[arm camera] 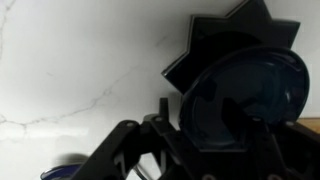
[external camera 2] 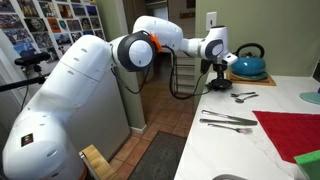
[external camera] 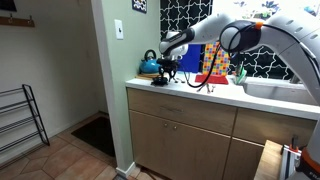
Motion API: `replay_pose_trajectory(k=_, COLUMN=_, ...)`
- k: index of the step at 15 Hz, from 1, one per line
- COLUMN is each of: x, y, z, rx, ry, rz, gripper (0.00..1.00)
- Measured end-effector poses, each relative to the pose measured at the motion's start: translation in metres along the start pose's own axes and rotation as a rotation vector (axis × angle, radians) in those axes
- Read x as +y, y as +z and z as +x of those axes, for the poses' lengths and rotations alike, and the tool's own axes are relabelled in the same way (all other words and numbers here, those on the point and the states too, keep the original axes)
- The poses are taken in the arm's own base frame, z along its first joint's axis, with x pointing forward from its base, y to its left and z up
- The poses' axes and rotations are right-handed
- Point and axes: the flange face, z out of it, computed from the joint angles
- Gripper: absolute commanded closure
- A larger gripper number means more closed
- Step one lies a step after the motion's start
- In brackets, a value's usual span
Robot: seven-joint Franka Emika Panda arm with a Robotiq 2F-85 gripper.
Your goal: Put the plate on top of the mat
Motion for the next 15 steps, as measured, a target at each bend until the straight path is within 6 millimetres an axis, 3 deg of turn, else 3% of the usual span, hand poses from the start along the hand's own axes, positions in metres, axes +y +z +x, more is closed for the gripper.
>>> replay_pose_trajectory(k=4, x=0.000, y=0.000, z=0.000, rx=-0.016, ry=0.006, rz=0.014, gripper=1.00)
replay_pose_trajectory(k=15, x=0.002, y=-0.022, z=0.008, rx=-0.030, ry=0.053, rz=0.061, gripper=0.98)
